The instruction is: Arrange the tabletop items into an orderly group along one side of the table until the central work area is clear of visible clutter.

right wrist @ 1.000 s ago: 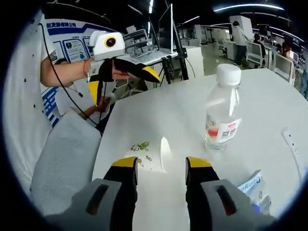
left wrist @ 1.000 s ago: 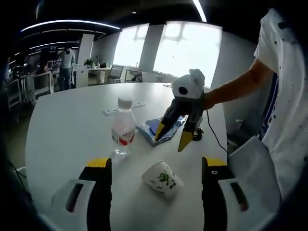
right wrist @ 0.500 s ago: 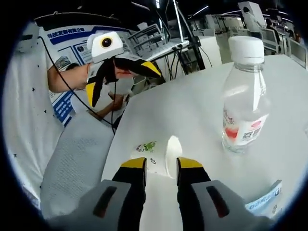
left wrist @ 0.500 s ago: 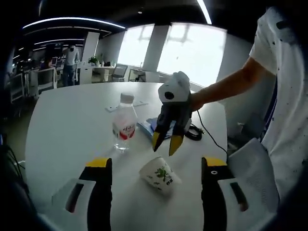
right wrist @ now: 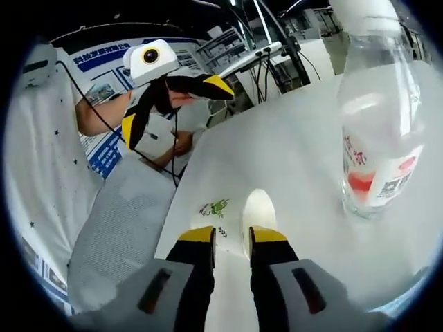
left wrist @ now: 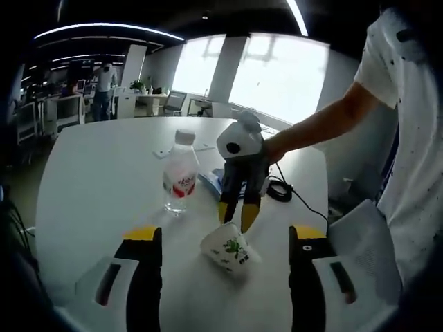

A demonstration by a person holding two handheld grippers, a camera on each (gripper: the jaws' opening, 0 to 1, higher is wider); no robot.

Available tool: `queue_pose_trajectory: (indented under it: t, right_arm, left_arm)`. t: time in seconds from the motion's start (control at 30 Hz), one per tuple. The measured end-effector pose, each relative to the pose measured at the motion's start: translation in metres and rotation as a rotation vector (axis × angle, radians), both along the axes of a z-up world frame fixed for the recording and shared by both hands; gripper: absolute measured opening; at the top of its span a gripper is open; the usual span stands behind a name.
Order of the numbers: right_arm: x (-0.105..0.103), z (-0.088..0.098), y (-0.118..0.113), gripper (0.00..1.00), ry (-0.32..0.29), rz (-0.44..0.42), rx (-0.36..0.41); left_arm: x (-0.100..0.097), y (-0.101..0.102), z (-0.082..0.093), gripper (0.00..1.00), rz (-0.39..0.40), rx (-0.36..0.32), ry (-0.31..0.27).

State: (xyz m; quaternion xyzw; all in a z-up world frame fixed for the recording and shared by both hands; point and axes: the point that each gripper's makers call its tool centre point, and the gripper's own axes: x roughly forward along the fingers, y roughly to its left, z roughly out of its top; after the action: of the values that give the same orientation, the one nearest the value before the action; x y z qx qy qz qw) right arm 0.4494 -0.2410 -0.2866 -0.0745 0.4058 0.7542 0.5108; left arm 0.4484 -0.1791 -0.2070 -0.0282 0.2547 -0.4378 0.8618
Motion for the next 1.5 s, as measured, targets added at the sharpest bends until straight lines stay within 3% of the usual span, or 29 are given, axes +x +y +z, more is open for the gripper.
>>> queue_pose_trajectory:
  t: [0.03, 0.4, 0.57, 0.87, 1.03, 1.1, 1.37, 1.5]
  right_arm:
    - [-0.001, 0.000, -0.001, 0.07, 0.006, 0.006, 0.000]
    - [-0.032, 0.014, -0.008, 0.00, 0.060, 0.093, -0.001]
    - [-0.039, 0.015, -0.015, 0.00, -0.012, 0.132, -0.016]
    - [-0.040, 0.041, -0.026, 0.00, -0.064, 0.097, -0.008]
    - [-0.030, 0.050, -0.038, 0.00, -0.143, 0.087, -0.049]
    - [-0.022, 0.051, -0.044, 0.00, -0.201, 0.090, -0.088]
    - [-0.003, 0.064, -0.066, 0.00, -0.428, 0.207, -0.208]
    - [0.005, 0.069, -0.070, 0.00, -0.500, 0.242, -0.233]
  left_arm:
    - [0.000, 0.000, 0.000, 0.76, 0.000, 0.001, 0.000]
    - [0.002, -0.005, 0.003, 0.76, -0.013, -0.005, -0.006]
    - [0.001, -0.007, 0.006, 0.75, -0.020, -0.009, -0.012]
    - [0.001, -0.009, 0.010, 0.74, -0.022, -0.018, -0.028]
    - [0.000, -0.010, 0.012, 0.74, -0.024, -0.022, -0.034]
    - [-0.001, -0.010, 0.014, 0.74, -0.022, -0.027, -0.038]
    - [-0.003, -0.009, 0.015, 0.74, -0.021, -0.029, -0.045]
    - [-0.004, -0.009, 0.015, 0.73, -0.021, -0.026, -0.048]
